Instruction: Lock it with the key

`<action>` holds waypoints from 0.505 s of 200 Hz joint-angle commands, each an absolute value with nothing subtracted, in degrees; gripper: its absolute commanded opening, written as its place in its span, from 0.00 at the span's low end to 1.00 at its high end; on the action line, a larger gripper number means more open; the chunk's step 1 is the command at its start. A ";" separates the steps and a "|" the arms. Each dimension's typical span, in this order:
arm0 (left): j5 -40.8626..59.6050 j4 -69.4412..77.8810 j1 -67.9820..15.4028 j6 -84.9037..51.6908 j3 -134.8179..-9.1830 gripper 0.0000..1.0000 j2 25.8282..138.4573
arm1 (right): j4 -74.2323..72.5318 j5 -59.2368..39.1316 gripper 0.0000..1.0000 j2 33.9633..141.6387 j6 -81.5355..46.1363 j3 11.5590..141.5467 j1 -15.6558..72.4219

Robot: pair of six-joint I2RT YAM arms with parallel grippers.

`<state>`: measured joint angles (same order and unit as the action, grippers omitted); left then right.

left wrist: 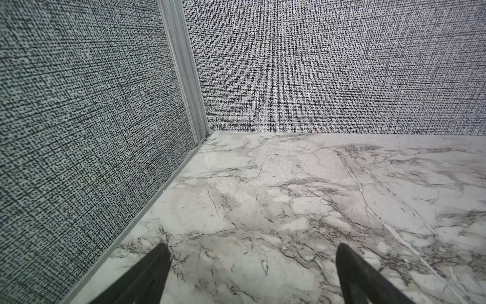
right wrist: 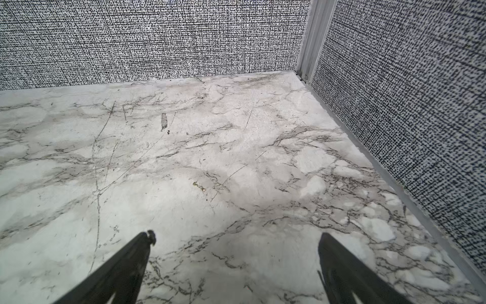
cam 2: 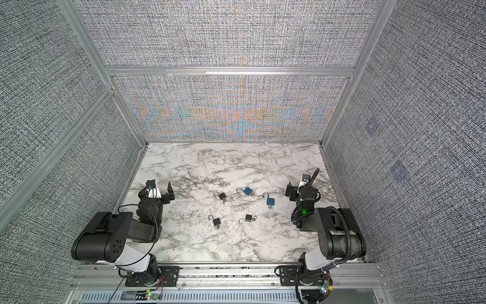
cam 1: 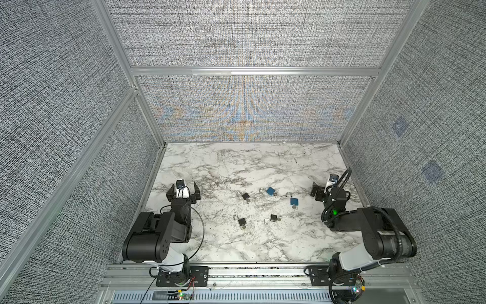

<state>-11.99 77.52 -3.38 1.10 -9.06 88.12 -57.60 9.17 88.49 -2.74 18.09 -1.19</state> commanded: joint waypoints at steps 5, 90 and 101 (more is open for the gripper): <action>-12.04 79.10 -3.34 0.92 -9.04 0.99 88.08 | -59.22 9.32 0.99 88.41 -2.67 18.14 -1.23; -11.96 78.83 -3.34 0.90 -9.23 0.99 88.16 | -59.22 9.29 0.99 88.45 -2.65 18.12 -1.22; -11.95 78.84 -3.39 0.94 -9.16 0.99 88.17 | -59.20 9.31 0.99 88.48 -2.72 18.11 -1.23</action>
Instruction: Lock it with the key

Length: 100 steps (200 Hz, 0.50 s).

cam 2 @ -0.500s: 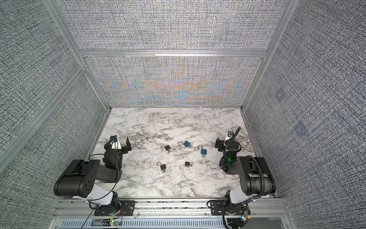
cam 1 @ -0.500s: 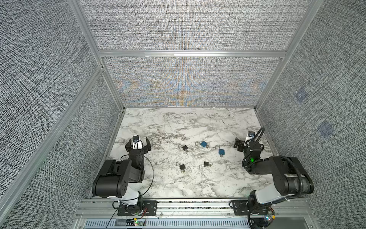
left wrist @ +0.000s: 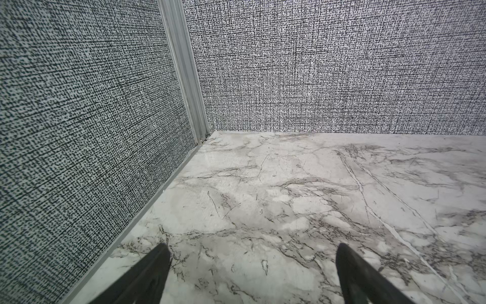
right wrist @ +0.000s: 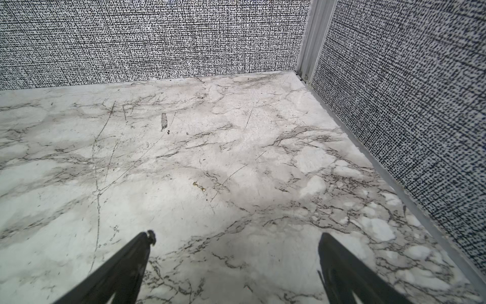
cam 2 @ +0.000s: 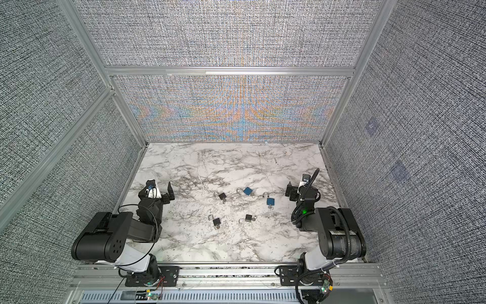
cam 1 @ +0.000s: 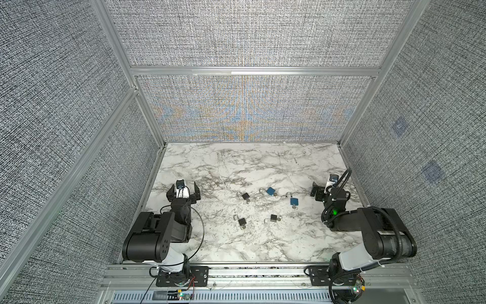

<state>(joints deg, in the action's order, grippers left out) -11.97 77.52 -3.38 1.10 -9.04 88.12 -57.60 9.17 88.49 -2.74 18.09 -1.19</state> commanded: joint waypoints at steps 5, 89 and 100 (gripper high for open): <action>-11.95 78.84 -3.32 0.89 -9.19 0.99 88.16 | -59.15 9.27 0.99 88.50 -2.71 18.22 -1.25; -12.02 78.90 -3.35 0.90 -9.08 0.99 88.17 | -58.98 9.32 0.99 88.37 -2.64 18.27 -1.28; -12.02 79.01 -3.36 0.92 -9.02 0.96 88.09 | -59.15 9.31 0.99 88.40 -2.64 18.15 -1.23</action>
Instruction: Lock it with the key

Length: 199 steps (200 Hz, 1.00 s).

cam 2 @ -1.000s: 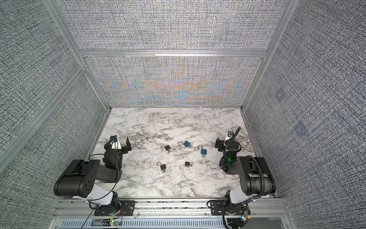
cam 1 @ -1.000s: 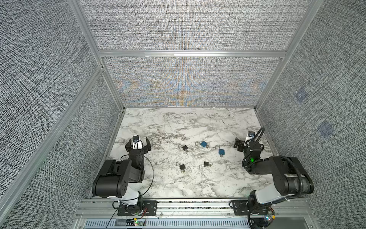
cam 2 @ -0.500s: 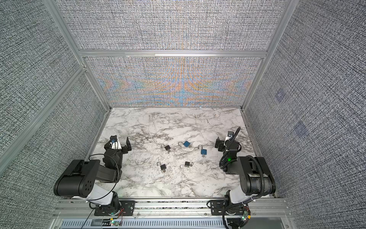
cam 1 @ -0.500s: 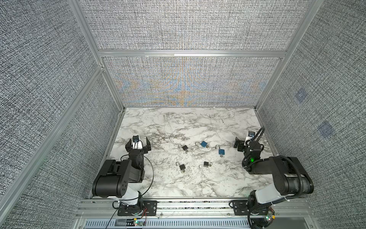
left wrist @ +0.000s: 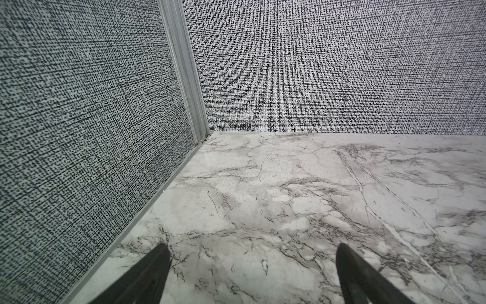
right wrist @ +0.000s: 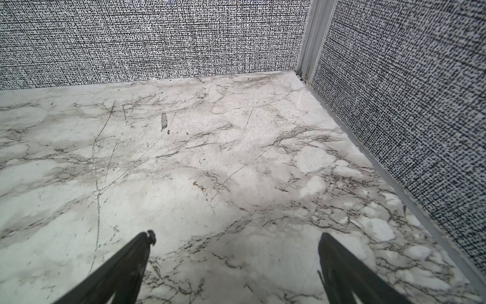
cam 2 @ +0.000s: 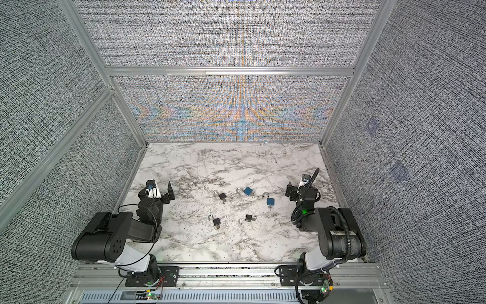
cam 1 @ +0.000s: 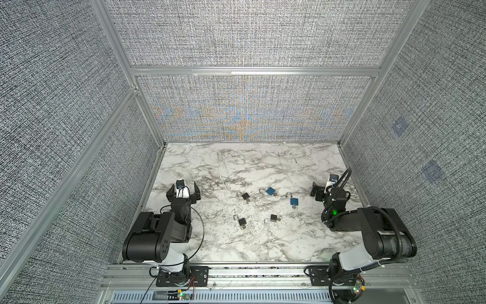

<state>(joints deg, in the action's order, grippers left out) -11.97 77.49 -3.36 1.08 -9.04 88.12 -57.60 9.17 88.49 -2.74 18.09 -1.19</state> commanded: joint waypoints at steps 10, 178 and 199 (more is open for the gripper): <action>-12.04 79.22 -3.31 0.90 -8.92 0.89 88.03 | -59.17 9.15 0.99 88.25 -2.41 18.13 -1.19; -5.19 14.36 -13.05 -15.72 -38.33 0.53 69.57 | 20.65 15.57 0.80 79.88 -21.59 52.58 19.94; -4.47 13.72 -15.19 -15.48 -38.82 0.52 70.55 | 22.87 15.13 0.76 81.05 -24.02 51.53 22.44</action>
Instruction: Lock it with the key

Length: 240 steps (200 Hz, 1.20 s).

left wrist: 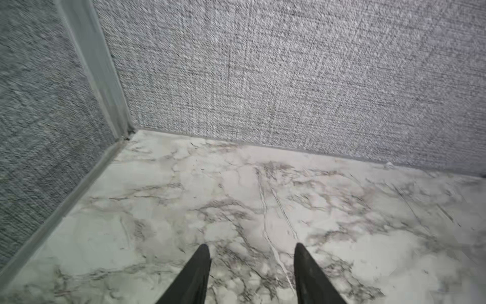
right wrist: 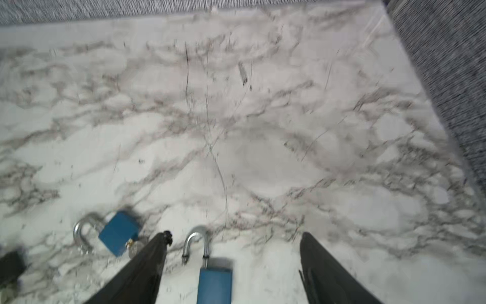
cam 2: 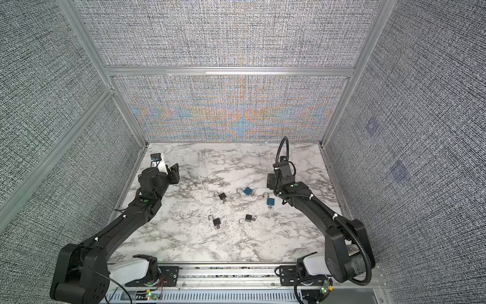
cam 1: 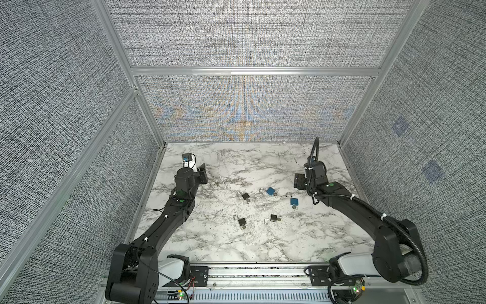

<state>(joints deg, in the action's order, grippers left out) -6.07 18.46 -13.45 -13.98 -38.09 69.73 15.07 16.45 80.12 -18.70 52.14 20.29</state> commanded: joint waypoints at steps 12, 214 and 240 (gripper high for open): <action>-4.12 13.85 -15.55 -16.17 -38.73 0.52 70.88 | 23.28 14.93 0.74 81.62 -25.03 50.64 23.01; -1.31 15.66 -17.23 -17.06 -38.95 0.51 72.96 | 23.73 11.51 0.49 95.67 -25.59 52.58 23.27; -1.24 15.56 -17.32 -17.08 -39.09 0.51 73.23 | 23.62 11.34 0.46 96.52 -25.67 54.17 23.22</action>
